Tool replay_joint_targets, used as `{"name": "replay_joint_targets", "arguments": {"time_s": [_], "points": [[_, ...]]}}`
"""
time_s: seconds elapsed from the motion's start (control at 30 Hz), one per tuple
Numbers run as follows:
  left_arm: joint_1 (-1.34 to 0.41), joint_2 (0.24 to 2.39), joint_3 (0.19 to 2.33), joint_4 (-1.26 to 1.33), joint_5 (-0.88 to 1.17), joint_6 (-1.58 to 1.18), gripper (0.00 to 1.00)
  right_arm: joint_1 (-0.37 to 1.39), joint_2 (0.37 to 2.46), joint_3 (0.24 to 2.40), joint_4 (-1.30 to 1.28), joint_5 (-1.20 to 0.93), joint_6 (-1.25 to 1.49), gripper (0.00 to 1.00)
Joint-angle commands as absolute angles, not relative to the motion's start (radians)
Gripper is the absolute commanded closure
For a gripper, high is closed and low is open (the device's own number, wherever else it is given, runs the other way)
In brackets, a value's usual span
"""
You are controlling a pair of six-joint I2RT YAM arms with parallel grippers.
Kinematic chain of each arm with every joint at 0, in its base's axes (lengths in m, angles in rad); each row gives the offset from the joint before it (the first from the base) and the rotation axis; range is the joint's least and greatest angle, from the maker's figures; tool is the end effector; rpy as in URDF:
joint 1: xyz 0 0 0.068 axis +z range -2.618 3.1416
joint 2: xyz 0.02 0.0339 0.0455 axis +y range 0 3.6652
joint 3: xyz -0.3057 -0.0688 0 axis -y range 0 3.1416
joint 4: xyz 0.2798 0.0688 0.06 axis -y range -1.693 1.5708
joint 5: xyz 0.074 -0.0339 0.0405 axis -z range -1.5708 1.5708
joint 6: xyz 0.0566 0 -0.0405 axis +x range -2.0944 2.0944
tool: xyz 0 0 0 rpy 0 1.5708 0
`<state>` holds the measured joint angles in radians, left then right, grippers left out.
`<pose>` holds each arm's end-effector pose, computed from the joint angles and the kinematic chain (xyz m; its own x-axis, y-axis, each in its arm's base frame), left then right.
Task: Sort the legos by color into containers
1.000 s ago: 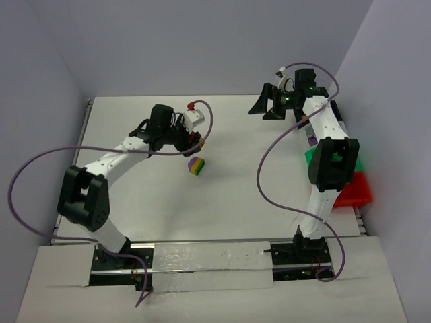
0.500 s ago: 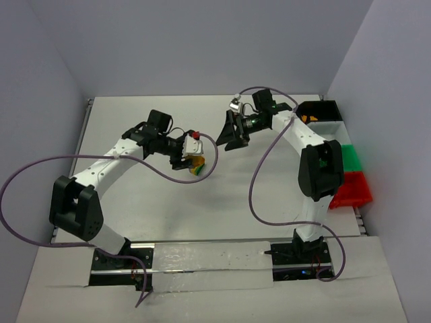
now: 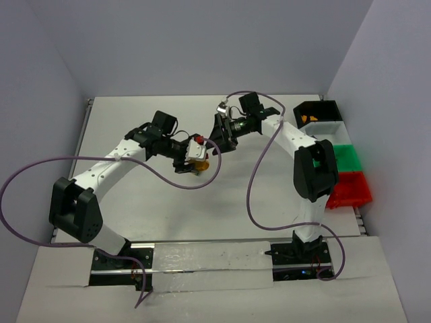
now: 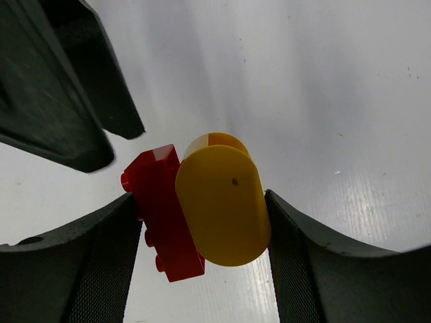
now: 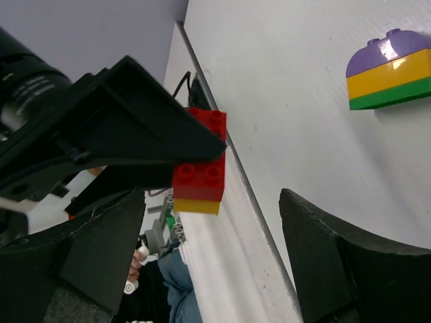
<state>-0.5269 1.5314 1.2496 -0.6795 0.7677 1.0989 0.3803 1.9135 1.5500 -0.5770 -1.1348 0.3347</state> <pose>0.2906 -0.2145 0.3047 0.3062 0.5633 -0.7674 0.9520 -0.1754 0.2510 0.4111 0.2196 0.2789 -0.9230 -0.2196 -0.3161 -0.3702 0.2816 0.8852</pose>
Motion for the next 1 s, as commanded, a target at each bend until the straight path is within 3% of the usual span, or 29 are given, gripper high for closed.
{"name": "replay_joint_targets", "arguments": {"time_s": [0.0,0.13,0.27,0.6,0.77,0.83,0.97], "points": [[-0.534,1.511,1.308,-0.614,0.816,1.004,1.0,0.413,1.932,1.578,-0.507,-1.118,0.397,0.15],[-0.539,1.514,1.312,-0.604,0.825,0.983,1.0,0.424,1.947,1.589,-0.497,-1.126,0.413,0.17],[-0.543,1.517,1.315,-0.601,0.824,0.974,1.0,0.436,1.962,1.614,-0.495,-1.132,0.417,0.27],[-0.549,1.525,1.319,-0.557,0.805,0.921,0.99,0.451,1.967,1.6,-0.475,-1.157,0.433,0.63],[-0.549,1.537,1.324,-0.526,0.773,0.871,0.95,0.453,1.96,1.591,-0.469,-1.178,0.436,0.89],[-0.548,1.539,1.324,-0.512,0.759,0.835,0.8,0.452,1.954,1.588,-0.472,-1.183,0.431,1.0],[-0.542,1.54,1.317,-0.445,0.719,0.727,0.39,0.442,1.937,1.592,-0.49,-1.17,0.412,1.0]]}}
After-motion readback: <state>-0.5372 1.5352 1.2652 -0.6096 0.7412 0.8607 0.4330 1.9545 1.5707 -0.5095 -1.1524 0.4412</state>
